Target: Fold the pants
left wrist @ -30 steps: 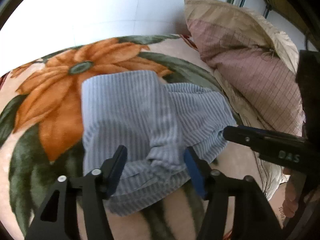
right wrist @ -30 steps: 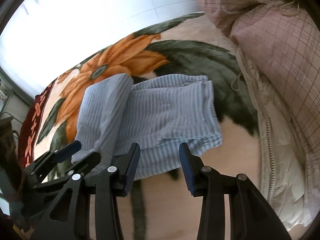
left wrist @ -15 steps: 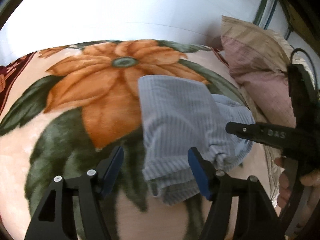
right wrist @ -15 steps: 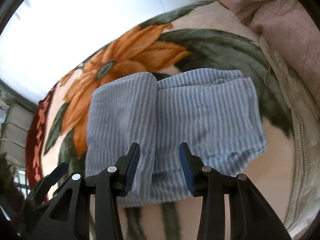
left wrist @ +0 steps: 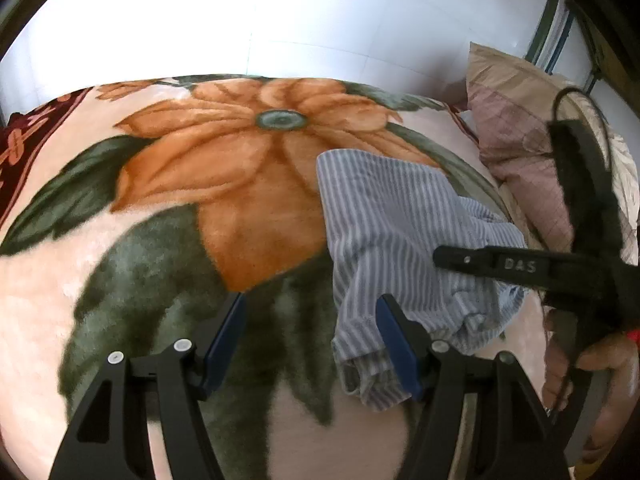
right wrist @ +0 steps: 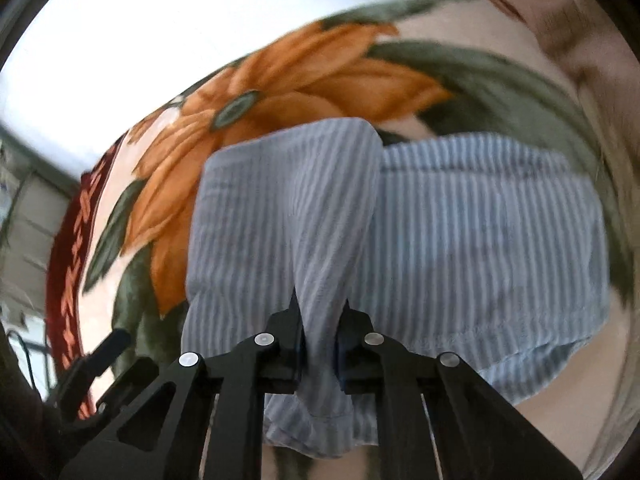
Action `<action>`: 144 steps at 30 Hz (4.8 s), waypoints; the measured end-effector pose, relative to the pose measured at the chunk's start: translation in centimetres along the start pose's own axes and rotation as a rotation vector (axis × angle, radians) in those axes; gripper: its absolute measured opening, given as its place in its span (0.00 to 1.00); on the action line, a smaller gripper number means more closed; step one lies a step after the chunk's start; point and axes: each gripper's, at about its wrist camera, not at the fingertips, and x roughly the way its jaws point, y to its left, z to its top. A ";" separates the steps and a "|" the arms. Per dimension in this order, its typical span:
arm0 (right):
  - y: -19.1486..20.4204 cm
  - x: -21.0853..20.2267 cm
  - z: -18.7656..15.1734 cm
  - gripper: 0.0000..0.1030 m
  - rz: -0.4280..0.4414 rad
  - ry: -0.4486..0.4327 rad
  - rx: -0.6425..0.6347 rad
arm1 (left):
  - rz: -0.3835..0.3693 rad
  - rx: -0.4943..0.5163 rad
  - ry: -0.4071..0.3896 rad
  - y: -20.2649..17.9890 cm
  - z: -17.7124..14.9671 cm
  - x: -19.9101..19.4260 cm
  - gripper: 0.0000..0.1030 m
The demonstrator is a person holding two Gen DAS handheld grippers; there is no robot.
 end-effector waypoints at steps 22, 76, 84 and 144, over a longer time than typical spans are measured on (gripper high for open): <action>-10.7 -6.2 0.4 0.12 -0.195 -0.059 -0.041 | -0.093 0.055 0.022 -5.3 1.9 2.6 0.68; 4.5 -7.6 -7.8 0.34 0.263 -0.150 -0.056 | -0.143 -0.080 -0.049 4.4 -0.7 -7.6 0.20; 13.5 -4.9 -11.9 0.34 0.324 -0.084 -0.139 | -0.024 -0.156 -0.059 12.9 -5.6 -13.0 0.20; 23.2 -1.2 -18.6 0.27 0.195 -0.031 -0.385 | 0.026 -0.277 0.047 22.6 -12.4 -12.5 0.58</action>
